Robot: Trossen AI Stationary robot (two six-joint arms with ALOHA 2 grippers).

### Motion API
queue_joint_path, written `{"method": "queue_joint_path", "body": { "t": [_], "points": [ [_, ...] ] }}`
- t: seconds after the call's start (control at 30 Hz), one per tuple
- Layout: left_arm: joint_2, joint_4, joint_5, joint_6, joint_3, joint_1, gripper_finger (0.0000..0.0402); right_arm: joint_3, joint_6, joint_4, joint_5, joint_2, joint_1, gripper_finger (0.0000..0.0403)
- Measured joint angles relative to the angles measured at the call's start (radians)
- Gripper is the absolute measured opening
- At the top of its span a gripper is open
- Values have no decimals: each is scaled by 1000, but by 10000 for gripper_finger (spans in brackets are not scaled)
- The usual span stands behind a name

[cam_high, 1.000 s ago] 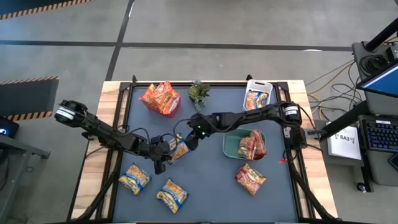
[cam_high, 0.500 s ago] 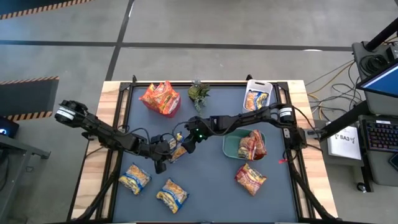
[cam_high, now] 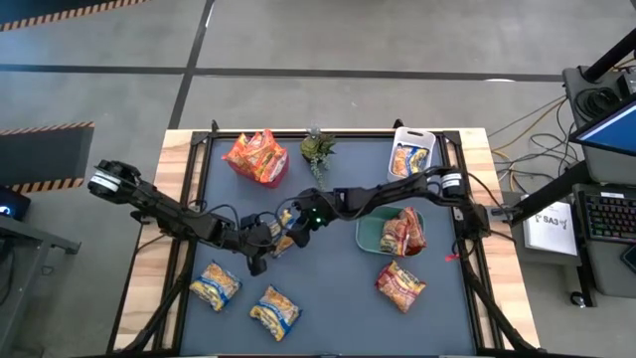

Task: Sort Maruchan noodles
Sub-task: Put the blue noodle pack into the white bin

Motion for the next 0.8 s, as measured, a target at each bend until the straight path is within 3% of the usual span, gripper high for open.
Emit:
{"method": "queue_joint_path", "body": {
  "t": [0.27,0.8],
  "points": [
    [0,1,-19,-10,0,0,0,2,3,38,-7,29,0,242],
    [0,6,-30,-32,0,-1,11,2,-5,35,-8,30,0,141]
  ]
}}
